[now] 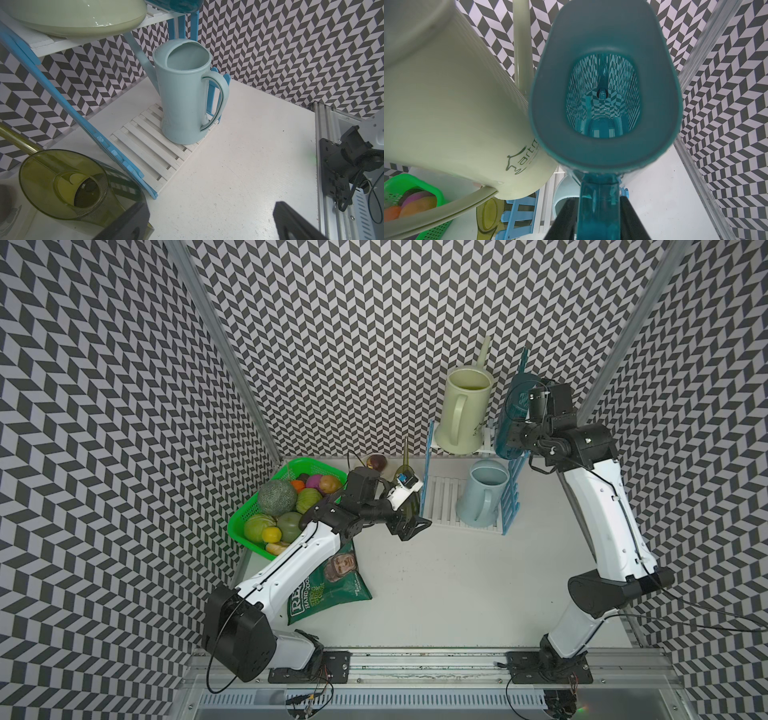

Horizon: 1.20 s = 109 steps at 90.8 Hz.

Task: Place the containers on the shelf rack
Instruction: 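Place the container on the shelf, then pick up a container from the center of the board.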

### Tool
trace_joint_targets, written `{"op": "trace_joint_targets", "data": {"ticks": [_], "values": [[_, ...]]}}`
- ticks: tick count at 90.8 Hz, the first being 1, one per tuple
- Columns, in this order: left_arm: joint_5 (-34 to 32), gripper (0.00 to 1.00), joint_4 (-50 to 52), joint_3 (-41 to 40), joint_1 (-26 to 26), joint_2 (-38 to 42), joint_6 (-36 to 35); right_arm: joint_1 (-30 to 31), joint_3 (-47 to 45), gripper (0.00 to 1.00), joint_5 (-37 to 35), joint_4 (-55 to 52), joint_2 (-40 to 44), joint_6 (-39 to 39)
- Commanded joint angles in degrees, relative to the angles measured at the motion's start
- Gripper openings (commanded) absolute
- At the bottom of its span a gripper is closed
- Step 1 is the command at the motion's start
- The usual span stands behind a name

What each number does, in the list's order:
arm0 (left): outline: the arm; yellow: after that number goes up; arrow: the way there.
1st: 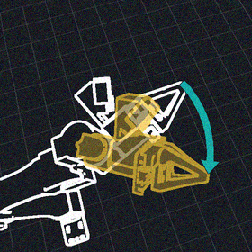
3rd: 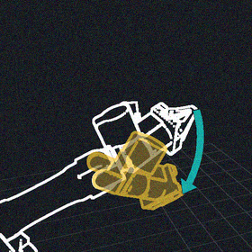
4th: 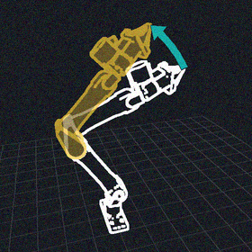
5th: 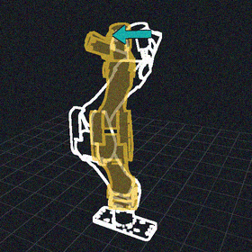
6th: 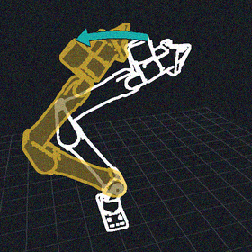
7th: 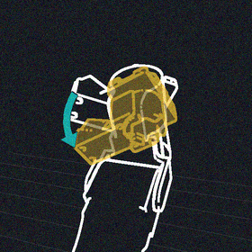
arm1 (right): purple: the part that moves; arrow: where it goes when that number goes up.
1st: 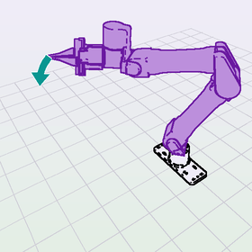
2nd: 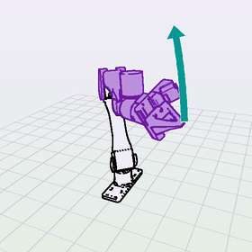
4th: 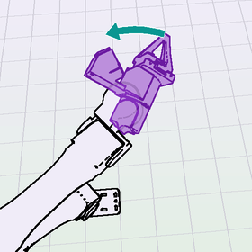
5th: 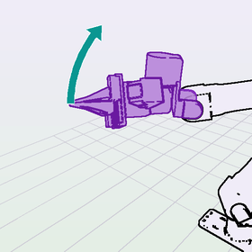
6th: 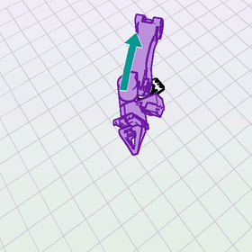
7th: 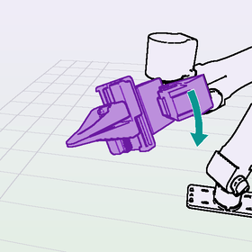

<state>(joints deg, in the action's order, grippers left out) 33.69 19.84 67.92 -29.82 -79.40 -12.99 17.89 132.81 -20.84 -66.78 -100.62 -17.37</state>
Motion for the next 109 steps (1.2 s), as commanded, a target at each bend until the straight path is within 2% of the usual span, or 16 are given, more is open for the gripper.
{"op": "trace_joint_targets", "data": {"ticks": [1,45,56,72,95,109], "values": [[0.46,1.00,0.22,-0.96,0.49,0.63,-0.19,0.30,1.20,0.38,-0.41,2.73,-0.64,0.34],[-0.79,1.00,1.65,-2.22,1.38,1.18,-1.49,0.30,-0.64,0.57,2.65,3.57,4.56,0.66],[-3.07,1.00,0.84,-3.58,2.69,1.93,0.45,0.30,-2.58,0.62,4.09,5.72,7.68,1.05],[-15.24,1.00,-2.87,-6.82,3.19,3.23,7.83,0.30,-11.82,0.74,4.91,10.41,17.25,2.44],[-29.37,1.00,-8.08,-9.13,-0.01,-0.46,16.06,0.30,-35.26,0.99,8.10,21.39,34.92,4.56],[-35.84,0.98,-9.62,-8.21,-2.63,-5.08,18.78,0.23,-42.64,1.00,6.72,21.23,40.98,3.86]]}}
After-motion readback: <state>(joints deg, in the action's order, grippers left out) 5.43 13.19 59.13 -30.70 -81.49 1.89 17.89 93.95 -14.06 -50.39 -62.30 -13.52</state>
